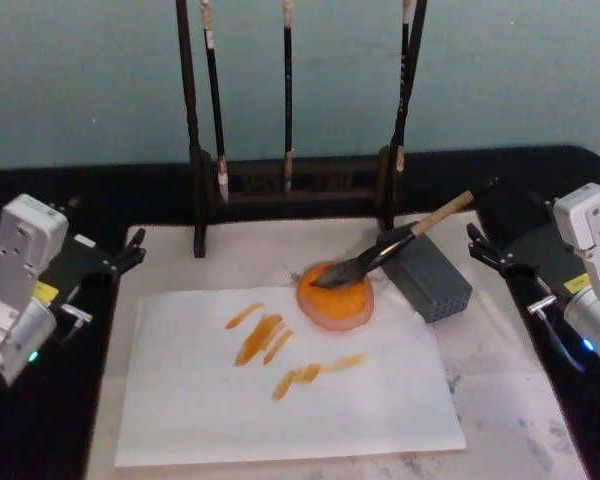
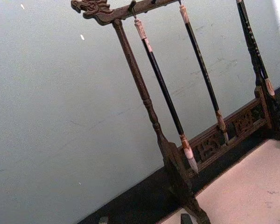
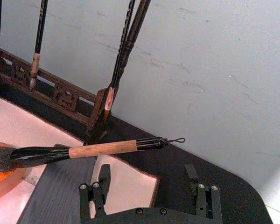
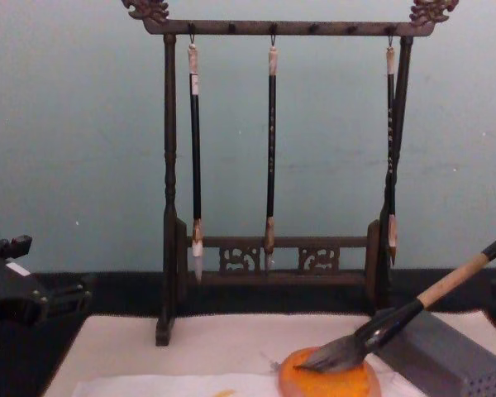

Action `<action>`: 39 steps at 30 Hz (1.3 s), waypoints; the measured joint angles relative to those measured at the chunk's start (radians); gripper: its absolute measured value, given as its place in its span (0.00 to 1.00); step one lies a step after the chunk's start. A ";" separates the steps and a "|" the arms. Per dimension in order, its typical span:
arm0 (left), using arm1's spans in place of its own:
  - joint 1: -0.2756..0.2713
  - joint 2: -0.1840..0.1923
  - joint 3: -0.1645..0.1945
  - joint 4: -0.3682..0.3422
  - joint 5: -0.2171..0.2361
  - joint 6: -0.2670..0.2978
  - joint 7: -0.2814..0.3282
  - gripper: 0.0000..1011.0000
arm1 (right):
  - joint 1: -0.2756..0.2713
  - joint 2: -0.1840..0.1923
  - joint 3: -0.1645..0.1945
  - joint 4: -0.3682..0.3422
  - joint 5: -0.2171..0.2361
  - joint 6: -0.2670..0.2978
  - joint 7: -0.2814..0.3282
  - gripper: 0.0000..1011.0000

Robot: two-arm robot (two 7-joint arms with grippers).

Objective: Pick up the brush from the inkstone, write on the paper, then place the brush back to its original position.

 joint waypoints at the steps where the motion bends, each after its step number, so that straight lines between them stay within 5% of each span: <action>1: 0.000 0.000 0.000 0.000 0.000 0.000 0.000 0.99 | 0.000 0.000 0.000 0.000 0.000 0.000 0.000 0.99; 39: 0.000 0.000 0.000 0.000 0.000 0.000 0.000 0.99 | 0.000 0.000 0.000 0.000 0.000 0.000 0.000 0.99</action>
